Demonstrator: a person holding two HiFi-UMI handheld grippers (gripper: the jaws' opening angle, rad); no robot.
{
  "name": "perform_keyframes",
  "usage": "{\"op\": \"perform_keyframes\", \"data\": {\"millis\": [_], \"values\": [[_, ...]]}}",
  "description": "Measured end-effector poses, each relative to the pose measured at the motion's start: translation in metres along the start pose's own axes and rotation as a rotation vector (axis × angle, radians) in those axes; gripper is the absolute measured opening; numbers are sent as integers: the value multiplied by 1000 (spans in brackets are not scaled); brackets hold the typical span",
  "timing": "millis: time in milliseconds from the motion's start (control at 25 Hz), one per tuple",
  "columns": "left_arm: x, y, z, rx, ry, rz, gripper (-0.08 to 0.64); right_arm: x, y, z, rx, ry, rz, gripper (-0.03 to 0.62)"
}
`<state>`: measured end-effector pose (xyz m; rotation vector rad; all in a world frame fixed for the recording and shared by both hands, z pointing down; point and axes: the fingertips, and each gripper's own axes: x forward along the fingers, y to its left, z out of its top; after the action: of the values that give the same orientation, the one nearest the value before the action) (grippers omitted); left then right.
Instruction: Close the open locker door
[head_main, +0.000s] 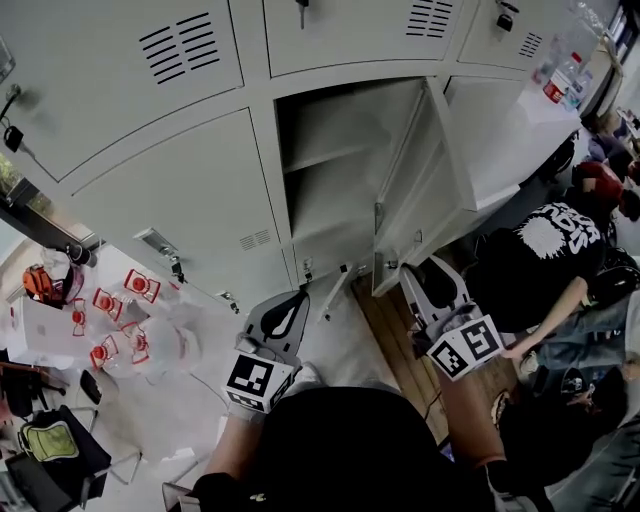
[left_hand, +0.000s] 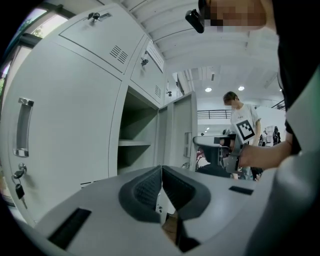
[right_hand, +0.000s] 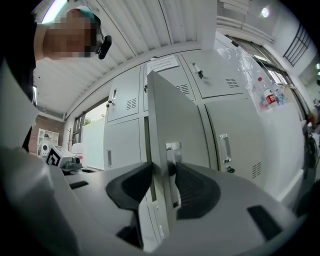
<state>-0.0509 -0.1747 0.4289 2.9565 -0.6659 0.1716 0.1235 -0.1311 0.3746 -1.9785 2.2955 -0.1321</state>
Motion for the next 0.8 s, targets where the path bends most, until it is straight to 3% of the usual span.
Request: {"op": "perform_keyframes", "data": {"millis": [320, 800], "values": [[-27, 36, -1, -2, 0, 20, 23, 38, 39, -1, -9, -5, 43, 141], [-49, 76, 8, -15, -17, 173, 23, 101, 71, -5, 5, 15, 216, 141]]}}
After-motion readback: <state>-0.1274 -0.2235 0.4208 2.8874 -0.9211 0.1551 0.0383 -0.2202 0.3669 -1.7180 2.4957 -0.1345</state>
